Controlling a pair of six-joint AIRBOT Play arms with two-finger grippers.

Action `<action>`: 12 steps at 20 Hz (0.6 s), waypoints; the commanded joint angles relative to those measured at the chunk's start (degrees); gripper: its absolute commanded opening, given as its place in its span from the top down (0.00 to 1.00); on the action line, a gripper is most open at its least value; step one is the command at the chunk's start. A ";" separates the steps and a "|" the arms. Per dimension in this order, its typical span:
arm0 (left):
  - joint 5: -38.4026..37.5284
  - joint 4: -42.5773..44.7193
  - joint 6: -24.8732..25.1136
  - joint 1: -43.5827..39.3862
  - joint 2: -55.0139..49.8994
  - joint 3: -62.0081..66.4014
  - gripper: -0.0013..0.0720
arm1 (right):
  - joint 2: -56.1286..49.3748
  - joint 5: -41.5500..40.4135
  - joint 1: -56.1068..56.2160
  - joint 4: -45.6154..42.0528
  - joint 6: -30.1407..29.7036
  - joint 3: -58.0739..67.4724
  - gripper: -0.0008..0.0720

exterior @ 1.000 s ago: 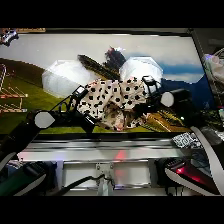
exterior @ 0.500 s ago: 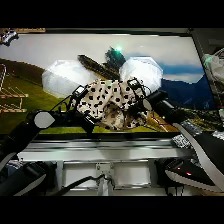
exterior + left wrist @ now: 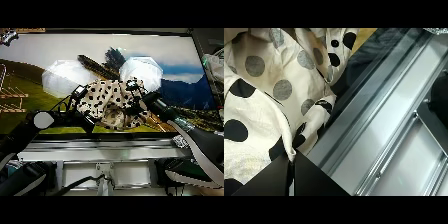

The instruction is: Fold the clothes and pants, and hang the long-sleeved shirts on hangers.

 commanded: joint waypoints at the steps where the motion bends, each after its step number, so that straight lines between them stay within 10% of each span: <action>1: 0.26 0.04 0.02 -0.02 0.04 0.00 0.97 | 0.57 -0.42 0.07 1.55 0.44 0.07 0.96; 7: 12.66 0.02 0.22 1.66 0.61 0.04 0.97 | 12.44 -1.88 -0.11 10.56 -3.26 7.23 0.96; 12: 41.16 -0.39 0.17 3.32 8.22 0.52 0.97 | 18.69 -2.27 -0.11 11.28 -3.04 26.34 0.96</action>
